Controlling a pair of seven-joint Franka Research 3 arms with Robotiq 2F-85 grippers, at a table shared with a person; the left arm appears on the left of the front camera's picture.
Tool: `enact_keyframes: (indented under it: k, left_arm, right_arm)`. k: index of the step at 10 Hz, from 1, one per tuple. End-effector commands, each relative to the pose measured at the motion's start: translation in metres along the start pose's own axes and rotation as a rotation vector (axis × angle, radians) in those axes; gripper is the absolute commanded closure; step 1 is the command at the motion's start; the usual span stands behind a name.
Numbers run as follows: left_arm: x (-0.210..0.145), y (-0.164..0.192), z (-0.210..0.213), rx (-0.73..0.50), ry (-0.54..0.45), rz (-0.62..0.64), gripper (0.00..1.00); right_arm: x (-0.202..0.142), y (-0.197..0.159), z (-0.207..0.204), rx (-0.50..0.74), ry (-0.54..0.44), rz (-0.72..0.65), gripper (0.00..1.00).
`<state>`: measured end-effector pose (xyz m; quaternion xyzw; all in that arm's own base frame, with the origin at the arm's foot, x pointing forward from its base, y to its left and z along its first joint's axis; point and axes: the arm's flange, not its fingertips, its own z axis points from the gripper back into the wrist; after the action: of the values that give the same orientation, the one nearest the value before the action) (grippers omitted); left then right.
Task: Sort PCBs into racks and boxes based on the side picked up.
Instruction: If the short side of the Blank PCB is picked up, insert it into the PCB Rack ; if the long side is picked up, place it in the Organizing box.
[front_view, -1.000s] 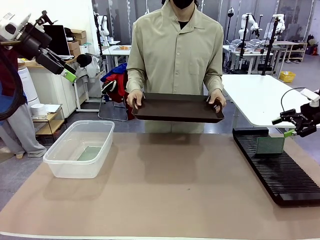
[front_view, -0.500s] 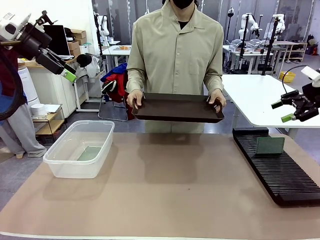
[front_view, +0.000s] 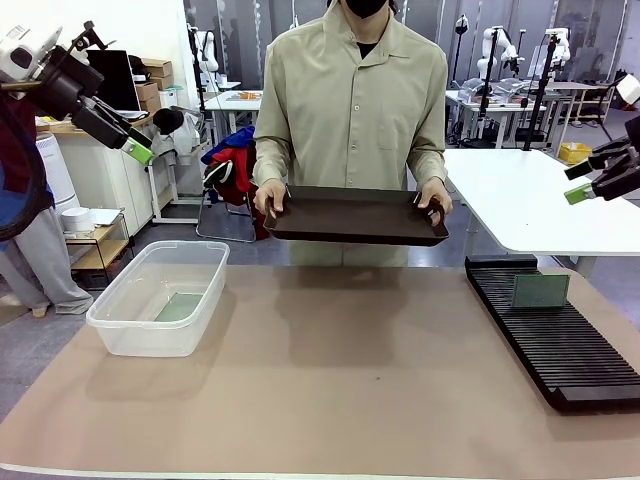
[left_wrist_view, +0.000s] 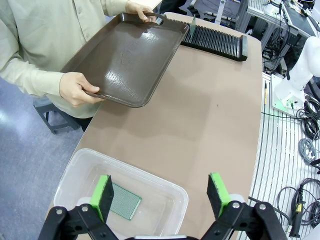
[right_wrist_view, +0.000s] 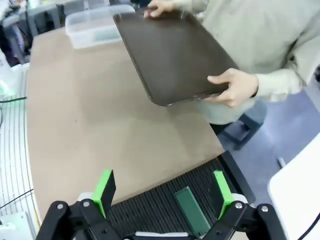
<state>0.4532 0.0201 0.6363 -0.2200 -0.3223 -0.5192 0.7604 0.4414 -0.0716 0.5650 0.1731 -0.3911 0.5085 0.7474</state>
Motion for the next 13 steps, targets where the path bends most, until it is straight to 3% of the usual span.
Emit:
enact_keyframes:
  k: [1,4,6,7,10,13]
  left_arm:
    - [-0.002,-0.001,-0.001,-0.007,0.001,-0.012,0.0]
    - [-0.002,-0.001,-0.001,-0.007,0.001,-0.012,0.0]
    - [-0.002,-0.001,-0.001,-0.007,0.001,-0.012,0.0]
    - [-0.002,-0.001,-0.001,-0.007,0.001,-0.012,0.0]
    - [-0.002,-0.001,-0.001,-0.007,0.001,-0.012,0.0]
    - [-0.002,-0.001,-0.001,-0.007,0.001,-0.012,0.0]
  right_arm:
    - [0.005,0.028,-0.001,0.003,0.071,-0.029,0.0]
    - [0.018,0.04,0.027,0.067,0.056,-0.04,0.0]
    - [0.016,0.035,0.034,0.071,0.022,0.045,0.0]
    - [0.017,0.041,0.027,0.049,0.054,-0.018,0.0]
    - [0.017,0.041,0.027,0.049,0.054,-0.018,0.0]
    - [0.024,0.039,0.048,-0.003,0.001,-0.033,0.0]
